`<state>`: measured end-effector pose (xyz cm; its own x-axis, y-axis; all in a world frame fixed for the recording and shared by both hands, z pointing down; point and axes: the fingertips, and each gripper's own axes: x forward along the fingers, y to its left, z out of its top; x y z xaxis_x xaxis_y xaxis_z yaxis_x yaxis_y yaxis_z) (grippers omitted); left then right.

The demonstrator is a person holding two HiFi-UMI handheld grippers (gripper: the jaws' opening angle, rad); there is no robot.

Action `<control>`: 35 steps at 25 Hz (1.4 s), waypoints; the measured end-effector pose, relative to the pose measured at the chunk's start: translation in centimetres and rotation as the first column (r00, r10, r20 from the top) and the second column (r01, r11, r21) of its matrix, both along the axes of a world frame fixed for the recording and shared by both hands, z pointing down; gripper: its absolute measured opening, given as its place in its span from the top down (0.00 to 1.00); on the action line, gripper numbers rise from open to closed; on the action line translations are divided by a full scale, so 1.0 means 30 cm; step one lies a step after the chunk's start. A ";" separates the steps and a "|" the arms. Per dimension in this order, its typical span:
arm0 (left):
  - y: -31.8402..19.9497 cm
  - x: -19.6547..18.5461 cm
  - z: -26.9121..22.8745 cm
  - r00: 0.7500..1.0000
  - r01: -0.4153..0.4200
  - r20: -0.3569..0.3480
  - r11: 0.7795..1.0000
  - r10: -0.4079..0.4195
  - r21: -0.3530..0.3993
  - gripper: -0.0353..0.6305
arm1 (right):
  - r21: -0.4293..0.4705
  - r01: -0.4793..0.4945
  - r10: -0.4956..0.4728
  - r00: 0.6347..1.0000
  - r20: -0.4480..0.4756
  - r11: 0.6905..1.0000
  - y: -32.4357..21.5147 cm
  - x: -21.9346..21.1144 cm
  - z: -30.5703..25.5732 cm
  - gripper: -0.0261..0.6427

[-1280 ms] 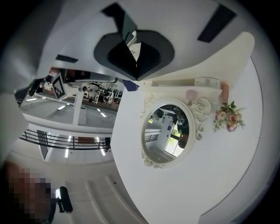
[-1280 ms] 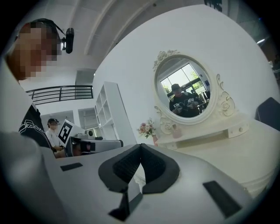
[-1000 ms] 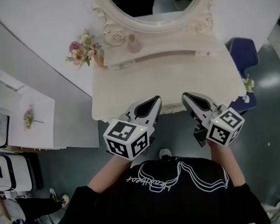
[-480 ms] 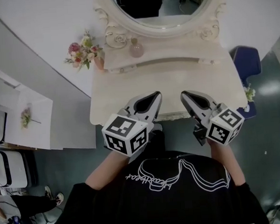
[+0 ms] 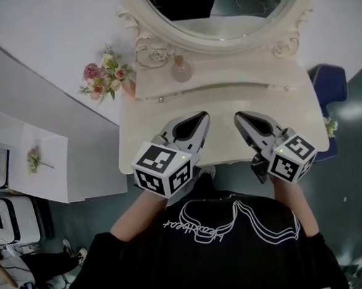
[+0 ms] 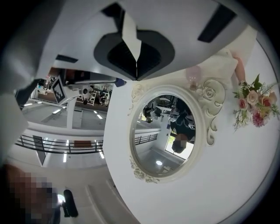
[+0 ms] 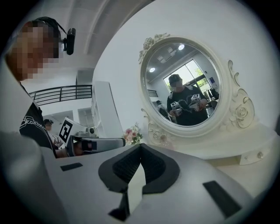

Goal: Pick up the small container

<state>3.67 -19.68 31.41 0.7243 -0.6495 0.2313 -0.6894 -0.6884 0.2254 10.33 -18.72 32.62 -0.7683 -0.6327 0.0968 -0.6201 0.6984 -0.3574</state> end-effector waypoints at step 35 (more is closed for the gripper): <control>-0.765 -0.213 0.312 0.973 0.192 0.131 0.981 -0.192 0.010 0.59 | -0.228 -0.019 0.021 1.000 0.009 0.973 -0.491 -0.044 0.331 0.95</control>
